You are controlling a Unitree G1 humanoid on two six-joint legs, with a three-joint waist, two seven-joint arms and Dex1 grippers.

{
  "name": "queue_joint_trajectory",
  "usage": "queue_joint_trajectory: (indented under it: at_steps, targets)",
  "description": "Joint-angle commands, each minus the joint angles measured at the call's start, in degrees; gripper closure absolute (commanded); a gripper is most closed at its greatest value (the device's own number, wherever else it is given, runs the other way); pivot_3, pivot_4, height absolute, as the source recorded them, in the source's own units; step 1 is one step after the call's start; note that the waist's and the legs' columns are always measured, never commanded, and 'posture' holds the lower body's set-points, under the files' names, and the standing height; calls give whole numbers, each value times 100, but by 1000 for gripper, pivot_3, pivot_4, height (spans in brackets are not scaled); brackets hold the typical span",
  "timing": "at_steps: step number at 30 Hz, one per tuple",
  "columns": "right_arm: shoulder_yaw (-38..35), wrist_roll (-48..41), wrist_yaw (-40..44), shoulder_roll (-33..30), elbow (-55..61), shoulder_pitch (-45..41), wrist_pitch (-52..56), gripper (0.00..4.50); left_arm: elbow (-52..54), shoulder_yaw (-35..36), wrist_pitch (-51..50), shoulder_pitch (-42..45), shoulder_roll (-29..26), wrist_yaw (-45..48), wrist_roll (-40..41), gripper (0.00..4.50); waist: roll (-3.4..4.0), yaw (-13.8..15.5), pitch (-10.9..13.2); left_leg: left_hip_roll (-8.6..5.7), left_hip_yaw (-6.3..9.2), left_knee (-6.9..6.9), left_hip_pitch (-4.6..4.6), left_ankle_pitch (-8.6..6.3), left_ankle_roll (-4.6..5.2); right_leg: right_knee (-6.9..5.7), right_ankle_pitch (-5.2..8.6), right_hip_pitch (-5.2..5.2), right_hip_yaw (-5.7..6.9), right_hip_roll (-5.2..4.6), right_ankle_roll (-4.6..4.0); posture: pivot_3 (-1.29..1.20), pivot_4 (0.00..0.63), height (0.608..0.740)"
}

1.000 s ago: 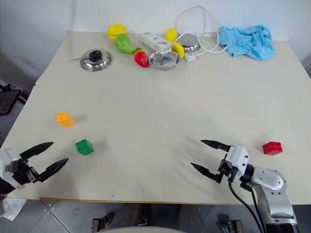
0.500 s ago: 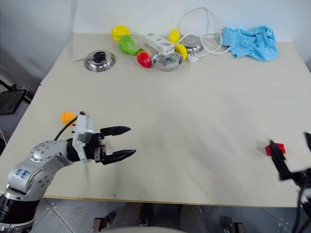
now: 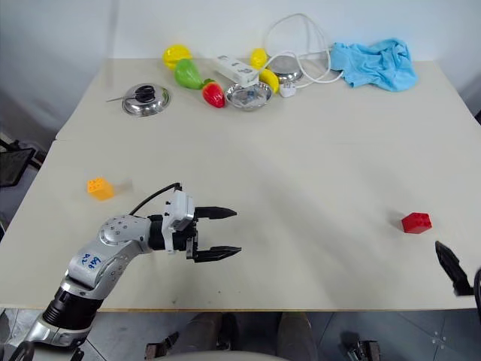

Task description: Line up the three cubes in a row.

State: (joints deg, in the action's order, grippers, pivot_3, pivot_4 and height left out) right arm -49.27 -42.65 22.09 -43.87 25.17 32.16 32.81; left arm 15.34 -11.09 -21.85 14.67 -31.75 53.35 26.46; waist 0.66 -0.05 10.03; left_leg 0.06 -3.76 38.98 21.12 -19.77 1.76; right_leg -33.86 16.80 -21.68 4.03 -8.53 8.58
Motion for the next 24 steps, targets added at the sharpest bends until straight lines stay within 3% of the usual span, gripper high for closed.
queue_joint_trajectory:
  at_steps: [1,11,14,21,24]
  targets:
    - [108,-335,-316,-506,-284,-584,1183,0,138,49,131,32,47,93,-13,119,0,30,0,-1,1,1,4,0,1,1,0,-2,-1,-2,0,0,150,740]
    - [875,39,-629,-763,-1043,-1971,2581,0,169,122,280,29,9,135,-147,119,0,157,0,-27,6,11,25,-6,28,-1,-7,4,39,-3,13,0,150,740]
    - [1004,202,-574,-703,-1084,-2107,2567,586,171,154,330,45,5,135,-162,0,0,150,0,-29,4,12,25,-7,31,1,-9,4,39,-3,16,0,150,740]
    - [1236,370,-143,-705,-1011,-2241,2420,2995,204,189,457,58,37,174,-186,0,0,144,0,-27,1,13,24,-7,31,0,-10,5,39,0,19,0,150,740]
    - [1328,276,539,-1045,-1024,-2294,2391,3014,210,235,524,55,20,199,-170,0,0,143,0,-27,0,13,24,-7,31,0,-10,5,39,1,20,0,150,740]
